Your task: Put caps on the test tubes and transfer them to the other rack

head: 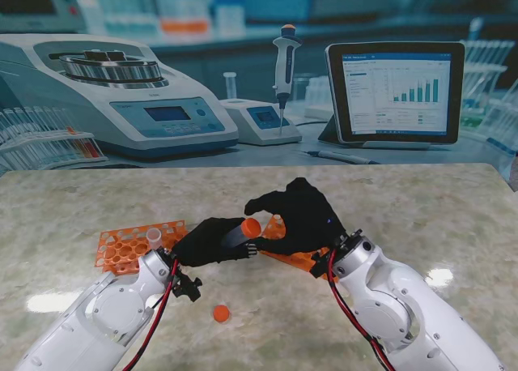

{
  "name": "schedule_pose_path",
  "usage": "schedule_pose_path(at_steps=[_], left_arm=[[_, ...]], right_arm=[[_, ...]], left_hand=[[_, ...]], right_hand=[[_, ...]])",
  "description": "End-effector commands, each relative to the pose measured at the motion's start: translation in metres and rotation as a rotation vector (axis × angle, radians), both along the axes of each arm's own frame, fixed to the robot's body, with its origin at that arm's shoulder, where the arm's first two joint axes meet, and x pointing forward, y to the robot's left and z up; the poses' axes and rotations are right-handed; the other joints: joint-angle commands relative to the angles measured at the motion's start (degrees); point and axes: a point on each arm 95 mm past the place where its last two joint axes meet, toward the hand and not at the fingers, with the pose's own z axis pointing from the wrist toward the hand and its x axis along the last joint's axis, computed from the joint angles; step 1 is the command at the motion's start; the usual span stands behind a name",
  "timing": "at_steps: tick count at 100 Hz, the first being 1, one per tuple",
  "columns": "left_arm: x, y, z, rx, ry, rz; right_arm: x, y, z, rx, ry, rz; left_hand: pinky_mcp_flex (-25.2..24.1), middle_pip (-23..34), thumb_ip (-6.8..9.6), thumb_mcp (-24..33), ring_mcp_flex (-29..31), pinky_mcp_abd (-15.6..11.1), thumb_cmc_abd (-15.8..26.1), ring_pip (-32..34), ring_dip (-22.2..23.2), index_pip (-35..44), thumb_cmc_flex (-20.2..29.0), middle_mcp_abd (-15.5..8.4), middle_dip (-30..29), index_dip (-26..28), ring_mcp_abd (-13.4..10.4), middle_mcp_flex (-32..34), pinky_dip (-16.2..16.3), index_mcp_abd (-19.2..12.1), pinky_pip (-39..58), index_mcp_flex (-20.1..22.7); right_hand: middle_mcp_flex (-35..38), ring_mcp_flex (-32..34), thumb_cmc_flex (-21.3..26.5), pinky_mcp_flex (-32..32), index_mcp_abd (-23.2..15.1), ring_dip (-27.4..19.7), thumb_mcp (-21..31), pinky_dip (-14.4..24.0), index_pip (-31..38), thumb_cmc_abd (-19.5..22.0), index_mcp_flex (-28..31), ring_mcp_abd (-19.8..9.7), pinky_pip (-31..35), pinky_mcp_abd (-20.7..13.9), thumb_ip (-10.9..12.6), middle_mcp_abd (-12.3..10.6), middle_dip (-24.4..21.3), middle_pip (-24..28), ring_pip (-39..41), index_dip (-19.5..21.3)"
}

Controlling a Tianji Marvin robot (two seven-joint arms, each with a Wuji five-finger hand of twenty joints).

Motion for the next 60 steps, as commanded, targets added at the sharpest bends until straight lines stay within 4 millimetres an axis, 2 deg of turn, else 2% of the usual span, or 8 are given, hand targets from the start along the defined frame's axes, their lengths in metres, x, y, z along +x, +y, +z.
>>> schedule_pose_path(at_steps=[1,43,45,49,60], left_arm=[[-0.0010,-0.0015,0.0012,0.001,-0.002,-0.008],[-0.0017,-0.0023,0.0019,0.001,-0.002,-0.008],[-0.0017,-0.0023,0.0019,0.001,-0.002,-0.008],[-0.0017,-0.0022,0.0019,0.001,-0.002,-0.008],[-0.0017,-0.0023,0.0019,0.001,-0.002,-0.007]], right_arm=[[-0.0003,0.0017,-0.0034,-0.004,0.007,-0.003],[0.0033,0.0037,-0.0042,0.009,-0.012,-0.015],[0.0034,0.0038,-0.0042,0.010,-0.012,-0.015],[0.0035,0.0040,-0.0042,0.010,-0.012,-0.015],[0.0039,0.0045,-0.0048,0.009,-0.010,-0.015]], left_hand=[[1.1,1.3,-0.25,0.2,3.7,-8.0,3.1,1.8,0.7,1.3,1.6,-2.4,0.9,1.8,-2.2,0.6,-0.1,-2.7,10.6,-0.2],[1.1,1.2,-0.22,0.2,3.7,-8.0,3.1,1.8,0.8,1.3,1.6,-2.4,0.9,1.8,-2.2,0.6,-0.1,-2.7,10.6,-0.1],[1.1,1.2,-0.21,0.3,3.7,-8.0,3.2,1.8,0.8,1.3,1.7,-2.4,0.9,1.8,-2.2,0.6,-0.1,-2.7,10.6,-0.2],[1.1,1.2,-0.22,0.2,3.7,-8.0,3.1,1.8,0.8,1.3,1.6,-2.4,0.9,1.8,-2.2,0.6,-0.1,-2.7,10.6,-0.2],[1.1,1.2,-0.22,0.2,3.7,-8.0,3.1,1.8,0.8,1.3,1.6,-2.4,0.9,1.8,-2.2,0.6,-0.1,-2.7,10.6,-0.2]], right_hand=[[1.0,0.6,-1.1,0.2,0.8,0.0,0.8,1.4,0.3,-1.1,0.6,-0.3,-0.2,0.8,1.0,0.4,-0.1,0.4,-0.5,0.9],[5.2,3.9,5.7,2.1,-1.5,0.5,3.4,1.5,4.0,-1.5,3.8,-1.2,1.0,0.5,0.6,-0.6,2.1,3.3,0.9,4.8],[5.6,4.1,6.0,2.1,-1.7,0.5,3.4,1.5,4.1,-1.7,3.9,-1.3,1.0,0.4,0.4,-0.8,2.2,3.4,1.0,4.9],[5.9,4.4,7.4,2.2,-2.2,0.5,2.4,1.4,4.8,-1.5,3.9,-1.3,1.1,0.3,-1.9,-0.9,2.4,3.5,1.1,4.8],[6.6,5.0,9.1,2.5,-3.0,0.6,1.5,1.4,6.4,-1.7,3.8,-1.4,1.4,0.3,-3.4,-1.1,2.7,3.8,1.4,4.0]])
